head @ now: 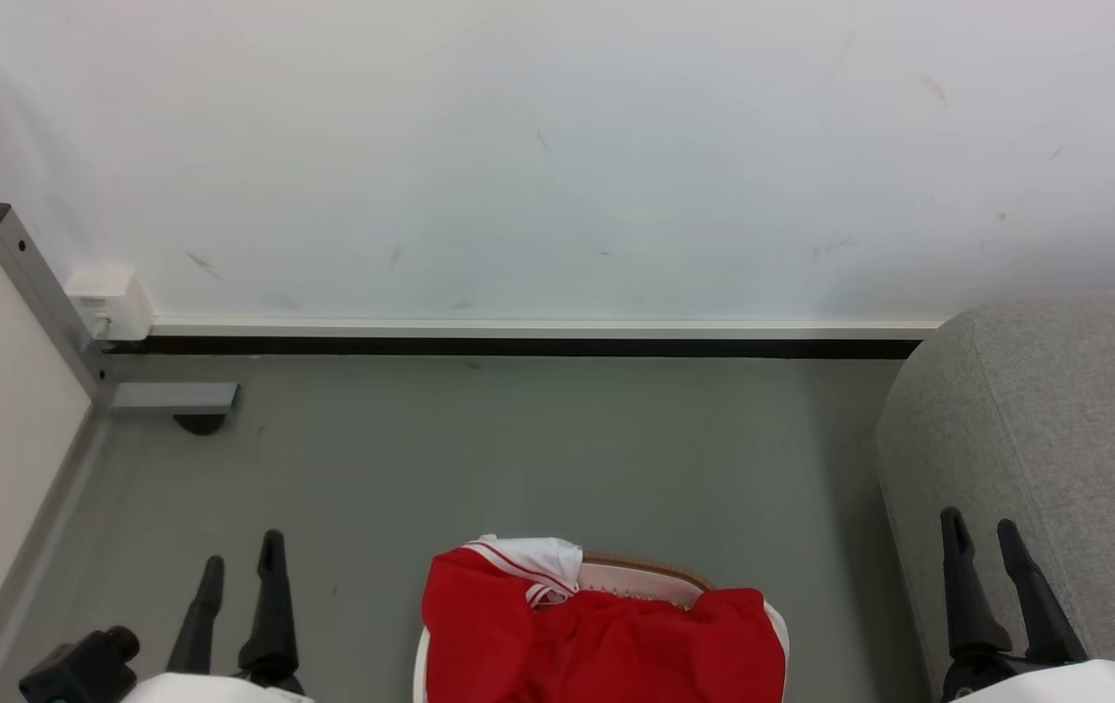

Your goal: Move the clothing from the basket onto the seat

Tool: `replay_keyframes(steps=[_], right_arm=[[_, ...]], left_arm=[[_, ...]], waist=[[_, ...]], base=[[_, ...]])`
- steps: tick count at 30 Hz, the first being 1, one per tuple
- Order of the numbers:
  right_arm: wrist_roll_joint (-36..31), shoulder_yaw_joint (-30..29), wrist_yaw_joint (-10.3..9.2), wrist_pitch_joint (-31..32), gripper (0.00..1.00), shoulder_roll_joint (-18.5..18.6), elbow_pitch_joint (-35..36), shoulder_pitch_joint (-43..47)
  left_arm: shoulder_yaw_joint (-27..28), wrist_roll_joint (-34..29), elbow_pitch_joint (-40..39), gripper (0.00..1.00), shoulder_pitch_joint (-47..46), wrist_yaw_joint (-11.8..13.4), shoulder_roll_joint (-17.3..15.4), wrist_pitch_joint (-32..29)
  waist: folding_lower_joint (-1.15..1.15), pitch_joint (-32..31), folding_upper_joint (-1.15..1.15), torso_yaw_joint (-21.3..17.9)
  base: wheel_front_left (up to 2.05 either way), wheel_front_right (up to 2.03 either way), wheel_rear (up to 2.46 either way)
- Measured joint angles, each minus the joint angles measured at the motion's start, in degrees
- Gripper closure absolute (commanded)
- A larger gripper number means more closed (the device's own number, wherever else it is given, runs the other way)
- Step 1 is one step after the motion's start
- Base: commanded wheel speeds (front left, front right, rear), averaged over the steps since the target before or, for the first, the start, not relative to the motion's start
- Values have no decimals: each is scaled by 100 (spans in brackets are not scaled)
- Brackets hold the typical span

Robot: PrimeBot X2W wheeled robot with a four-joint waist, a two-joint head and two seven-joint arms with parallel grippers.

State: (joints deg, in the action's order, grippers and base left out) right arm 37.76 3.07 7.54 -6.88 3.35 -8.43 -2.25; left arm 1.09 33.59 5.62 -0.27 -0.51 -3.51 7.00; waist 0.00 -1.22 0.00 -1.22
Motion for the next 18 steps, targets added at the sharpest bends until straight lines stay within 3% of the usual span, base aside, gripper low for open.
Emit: replay_keyframes(steps=[18], right_arm=[[-1089,116,0,-276,0,-24,-62,7]], left_arm=[[-191,-1076,-75,0,94,218,-101,257]], waist=[[0,-36,0,-45]], base=[[0,0,0]])
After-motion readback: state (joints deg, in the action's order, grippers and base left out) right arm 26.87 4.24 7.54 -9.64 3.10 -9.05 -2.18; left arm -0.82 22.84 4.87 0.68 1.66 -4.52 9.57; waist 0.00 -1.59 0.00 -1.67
